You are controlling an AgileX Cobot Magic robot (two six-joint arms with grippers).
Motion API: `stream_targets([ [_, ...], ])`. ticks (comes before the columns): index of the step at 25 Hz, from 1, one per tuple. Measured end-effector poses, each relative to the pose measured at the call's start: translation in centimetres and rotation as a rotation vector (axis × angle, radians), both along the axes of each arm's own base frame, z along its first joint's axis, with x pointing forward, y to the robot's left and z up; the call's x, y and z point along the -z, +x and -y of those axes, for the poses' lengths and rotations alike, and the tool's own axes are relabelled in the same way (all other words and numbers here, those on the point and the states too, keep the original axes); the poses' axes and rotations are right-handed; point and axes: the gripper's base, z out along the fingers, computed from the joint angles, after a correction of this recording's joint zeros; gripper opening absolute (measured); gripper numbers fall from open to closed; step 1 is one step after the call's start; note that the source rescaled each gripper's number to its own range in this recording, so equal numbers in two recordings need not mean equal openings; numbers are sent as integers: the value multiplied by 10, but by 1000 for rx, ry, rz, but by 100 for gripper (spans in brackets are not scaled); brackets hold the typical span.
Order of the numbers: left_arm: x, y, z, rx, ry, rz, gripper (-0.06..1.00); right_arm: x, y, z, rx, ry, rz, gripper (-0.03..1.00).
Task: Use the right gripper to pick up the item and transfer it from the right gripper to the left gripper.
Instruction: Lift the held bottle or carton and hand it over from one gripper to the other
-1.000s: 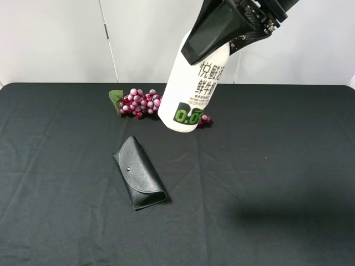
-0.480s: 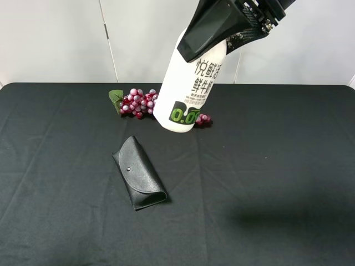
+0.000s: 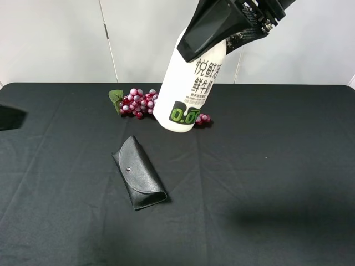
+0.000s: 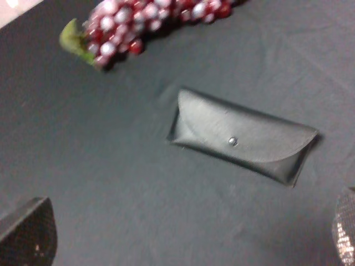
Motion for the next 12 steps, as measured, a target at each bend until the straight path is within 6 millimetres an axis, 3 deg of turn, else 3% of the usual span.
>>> stream_targets([
  [5,4,23,32,121,1,10,100,-1,1,-1,10,9,12,14],
  [12,9,28,72,256,-42,61,100,-1,2,-1,18,15,19,14],
])
